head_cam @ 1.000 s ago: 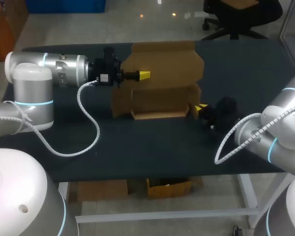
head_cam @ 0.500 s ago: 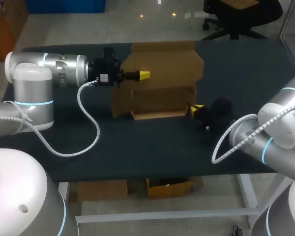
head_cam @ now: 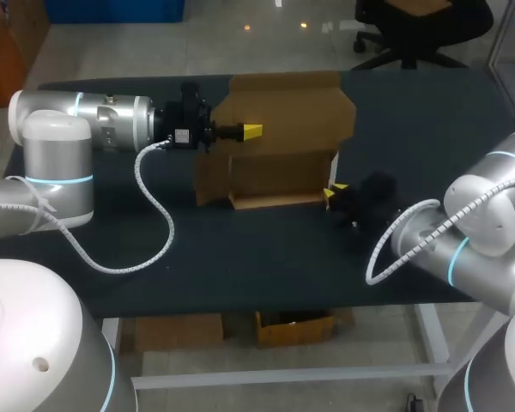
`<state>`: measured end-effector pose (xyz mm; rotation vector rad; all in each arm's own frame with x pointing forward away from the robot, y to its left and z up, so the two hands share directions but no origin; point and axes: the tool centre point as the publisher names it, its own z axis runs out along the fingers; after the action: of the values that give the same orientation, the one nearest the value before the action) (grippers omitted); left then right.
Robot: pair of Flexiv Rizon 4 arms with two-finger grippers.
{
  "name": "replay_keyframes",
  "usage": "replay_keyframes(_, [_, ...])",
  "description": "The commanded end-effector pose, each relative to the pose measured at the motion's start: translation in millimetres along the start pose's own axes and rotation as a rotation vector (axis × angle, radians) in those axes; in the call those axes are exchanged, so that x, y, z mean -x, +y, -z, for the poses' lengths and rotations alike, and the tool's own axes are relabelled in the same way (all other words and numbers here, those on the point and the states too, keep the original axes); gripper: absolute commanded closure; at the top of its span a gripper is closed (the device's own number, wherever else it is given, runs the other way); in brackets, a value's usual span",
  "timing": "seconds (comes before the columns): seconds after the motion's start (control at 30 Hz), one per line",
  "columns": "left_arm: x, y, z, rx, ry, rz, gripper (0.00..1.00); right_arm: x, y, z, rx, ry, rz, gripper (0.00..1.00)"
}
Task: Assemble the packaging by folding the flat box into shape, placing the metal phone stand inside, and closing the box properly
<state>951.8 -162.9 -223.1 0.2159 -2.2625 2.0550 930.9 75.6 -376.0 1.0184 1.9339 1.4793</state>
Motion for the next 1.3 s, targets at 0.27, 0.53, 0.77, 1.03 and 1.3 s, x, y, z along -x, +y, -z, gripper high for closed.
replay_keyframes(0.27, [-0.1,2.3,-1,0.001,0.002,0.001,1.00,-13,-2,-17,-0.006,-0.067,0.014,0.72])
replay_keyframes(0.53, [-0.1,2.3,-1,0.001,0.002,0.001,1.00,-15,-9,0,-0.010,-0.086,0.005,0.67])
replay_keyframes(0.77, [-0.1,2.3,-1,0.001,0.002,0.001,1.00,-13,-19,14,-0.019,-0.105,-0.012,0.64])
replay_keyframes(1.03, [-0.1,2.3,-1,0.001,0.002,0.001,1.00,-13,-23,29,-0.018,-0.120,-0.018,0.63])
replay_keyframes(1.3, [-0.1,2.3,-1,0.001,0.002,0.001,1.00,-11,-21,44,-0.016,-0.128,-0.018,0.63])
